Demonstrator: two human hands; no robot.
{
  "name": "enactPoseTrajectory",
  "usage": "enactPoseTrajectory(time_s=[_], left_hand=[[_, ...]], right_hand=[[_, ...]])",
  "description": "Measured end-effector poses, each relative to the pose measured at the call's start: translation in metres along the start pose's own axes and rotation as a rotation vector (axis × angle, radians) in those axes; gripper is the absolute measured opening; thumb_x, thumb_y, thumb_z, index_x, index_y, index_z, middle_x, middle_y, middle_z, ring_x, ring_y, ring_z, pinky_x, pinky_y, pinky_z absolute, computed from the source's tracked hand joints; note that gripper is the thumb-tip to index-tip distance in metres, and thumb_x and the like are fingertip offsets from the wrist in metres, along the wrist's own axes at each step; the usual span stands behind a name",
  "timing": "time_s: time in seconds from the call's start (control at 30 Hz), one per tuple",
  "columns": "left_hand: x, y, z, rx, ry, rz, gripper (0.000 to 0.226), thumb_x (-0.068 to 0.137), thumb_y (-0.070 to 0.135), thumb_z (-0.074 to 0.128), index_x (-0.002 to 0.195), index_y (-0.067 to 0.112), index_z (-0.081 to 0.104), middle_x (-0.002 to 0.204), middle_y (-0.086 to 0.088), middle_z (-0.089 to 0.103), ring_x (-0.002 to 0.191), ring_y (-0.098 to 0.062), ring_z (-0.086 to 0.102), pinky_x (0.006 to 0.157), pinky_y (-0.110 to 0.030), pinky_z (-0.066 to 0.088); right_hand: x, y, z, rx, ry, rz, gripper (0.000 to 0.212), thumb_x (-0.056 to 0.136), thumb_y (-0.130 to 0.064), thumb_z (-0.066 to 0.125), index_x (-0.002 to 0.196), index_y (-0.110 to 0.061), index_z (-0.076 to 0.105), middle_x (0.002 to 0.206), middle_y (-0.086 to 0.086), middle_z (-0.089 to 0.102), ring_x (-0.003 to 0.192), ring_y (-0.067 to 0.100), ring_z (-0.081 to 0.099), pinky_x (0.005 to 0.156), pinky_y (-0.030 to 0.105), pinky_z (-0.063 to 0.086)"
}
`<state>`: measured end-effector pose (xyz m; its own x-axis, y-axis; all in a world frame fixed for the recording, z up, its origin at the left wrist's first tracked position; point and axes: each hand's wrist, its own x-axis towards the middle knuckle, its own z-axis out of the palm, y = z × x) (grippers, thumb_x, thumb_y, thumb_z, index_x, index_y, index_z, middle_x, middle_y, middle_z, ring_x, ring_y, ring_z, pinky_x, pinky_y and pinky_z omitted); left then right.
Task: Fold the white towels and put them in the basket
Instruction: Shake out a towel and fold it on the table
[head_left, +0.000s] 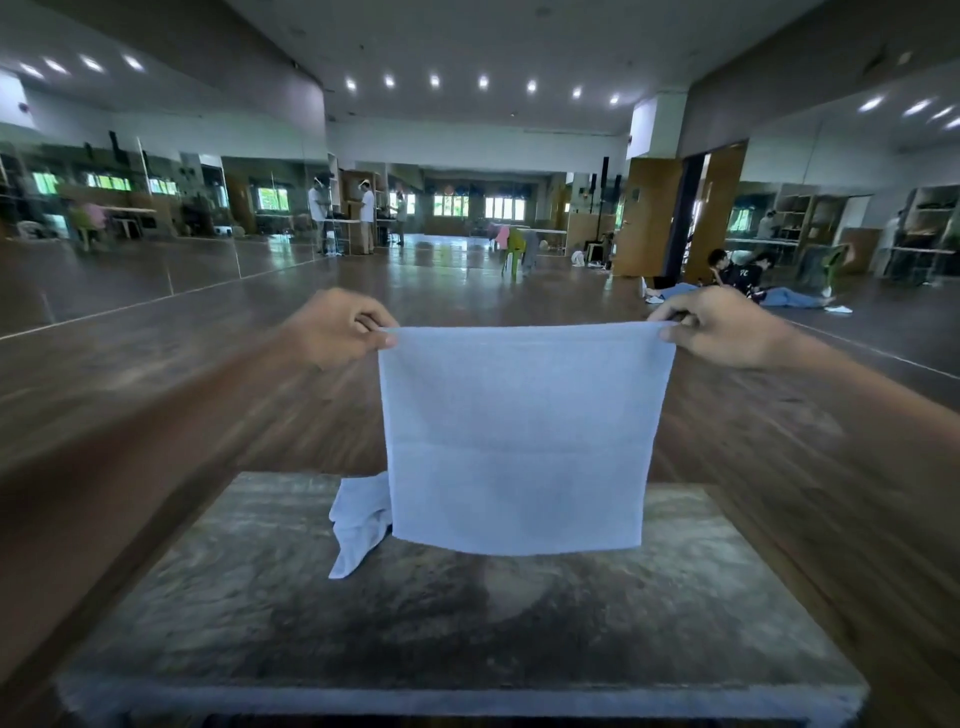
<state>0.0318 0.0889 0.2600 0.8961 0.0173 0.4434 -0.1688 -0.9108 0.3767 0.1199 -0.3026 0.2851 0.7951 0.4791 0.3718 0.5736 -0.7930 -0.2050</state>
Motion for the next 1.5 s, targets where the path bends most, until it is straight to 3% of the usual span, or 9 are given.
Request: enactPoseTrajectory(time_s=[0.2,0.3,0.47,0.57,0.67,0.83,1.07,1.23,1.5], left_hand=[[-0.01,-0.011,0.005,-0.082,-0.193,-0.064,0.014,0.086,0.02,0.069,0.098,0.015,0.072,0.093,0.002,0.07,0.073,0.002,0.062,0.061,-0.004,0.044],[-0.012,-0.021,0.003,-0.189,-0.386,-0.121,0.017,0.081,0.028,0.073,0.095,0.018,0.072,0.092,-0.001,0.073,0.079,-0.003,0.064,0.069,-0.009,0.046],[-0.008,-0.048,0.024,-0.333,-0.448,-0.183,0.072,0.035,0.066,0.082,0.091,0.02,0.074,0.096,-0.009,0.073,0.079,-0.009,0.06,0.072,-0.023,0.043],[-0.005,-0.062,0.059,-0.274,-0.517,-0.21,0.033,0.076,0.034,0.077,0.097,0.01,0.069,0.086,-0.003,0.071,0.066,0.001,0.063,0.061,-0.009,0.046],[-0.007,-0.085,0.109,-0.213,-0.497,-0.223,0.003,0.086,0.014,0.068,0.09,0.013,0.068,0.078,0.005,0.07,0.071,-0.009,0.064,0.066,-0.013,0.049],[-0.02,-0.115,0.184,-0.146,-0.326,-0.217,0.017,0.084,0.011,0.067,0.075,0.025,0.064,0.074,0.011,0.066,0.071,-0.011,0.057,0.069,-0.027,0.046],[-0.104,-0.124,0.261,-0.134,-0.07,-0.156,0.004,0.085,0.01,0.063,0.084,0.014,0.065,0.083,0.003,0.068,0.078,-0.019,0.062,0.062,-0.027,0.04],[-0.2,-0.128,0.289,0.009,-0.044,0.052,0.02,0.09,0.037,0.047,0.093,0.024,0.061,0.082,0.005,0.068,0.075,-0.015,0.061,0.062,-0.026,0.038],[-0.227,-0.124,0.295,0.04,-0.122,0.072,0.029,0.09,0.039,0.047,0.096,0.02,0.068,0.104,0.011,0.069,0.09,-0.011,0.067,0.071,-0.024,0.051]], right_hand=[[-0.01,0.002,0.011,0.152,-0.233,0.042,0.013,0.092,-0.015,0.058,0.097,-0.019,0.069,0.102,-0.001,0.07,0.086,0.009,0.063,0.075,0.021,0.048],[-0.014,0.007,0.015,0.236,-0.305,0.093,0.017,0.094,-0.018,0.056,0.093,-0.026,0.071,0.094,-0.008,0.071,0.084,0.011,0.062,0.079,0.03,0.045],[-0.007,0.018,0.042,0.327,-0.418,0.165,0.021,0.095,-0.014,0.053,0.095,-0.022,0.072,0.086,-0.007,0.072,0.077,0.011,0.056,0.065,0.027,0.04],[0.0,0.029,0.081,0.301,-0.491,0.189,0.017,0.094,-0.01,0.054,0.096,-0.016,0.07,0.086,0.008,0.07,0.076,0.015,0.058,0.059,0.025,0.039],[0.005,0.043,0.132,0.265,-0.505,0.217,0.017,0.091,-0.005,0.055,0.086,-0.017,0.066,0.077,0.006,0.066,0.069,0.013,0.058,0.054,0.019,0.039],[0.0,0.061,0.206,0.232,-0.235,0.248,0.023,0.082,0.005,0.057,0.081,-0.014,0.07,0.051,-0.015,0.059,0.053,-0.006,0.053,0.052,0.007,0.037],[-0.076,0.078,0.294,0.186,0.008,0.127,0.017,0.075,0.006,0.062,0.085,-0.008,0.067,0.086,0.002,0.063,0.079,0.024,0.061,0.066,0.02,0.038],[-0.158,0.082,0.333,0.107,0.009,0.025,0.011,0.076,-0.02,0.057,0.085,-0.024,0.059,0.084,-0.001,0.062,0.07,0.019,0.06,0.063,0.027,0.043],[-0.193,0.082,0.35,0.095,-0.089,0.028,0.024,0.076,-0.003,0.073,0.093,-0.018,0.064,0.098,-0.001,0.063,0.088,0.022,0.065,0.063,0.037,0.054]])
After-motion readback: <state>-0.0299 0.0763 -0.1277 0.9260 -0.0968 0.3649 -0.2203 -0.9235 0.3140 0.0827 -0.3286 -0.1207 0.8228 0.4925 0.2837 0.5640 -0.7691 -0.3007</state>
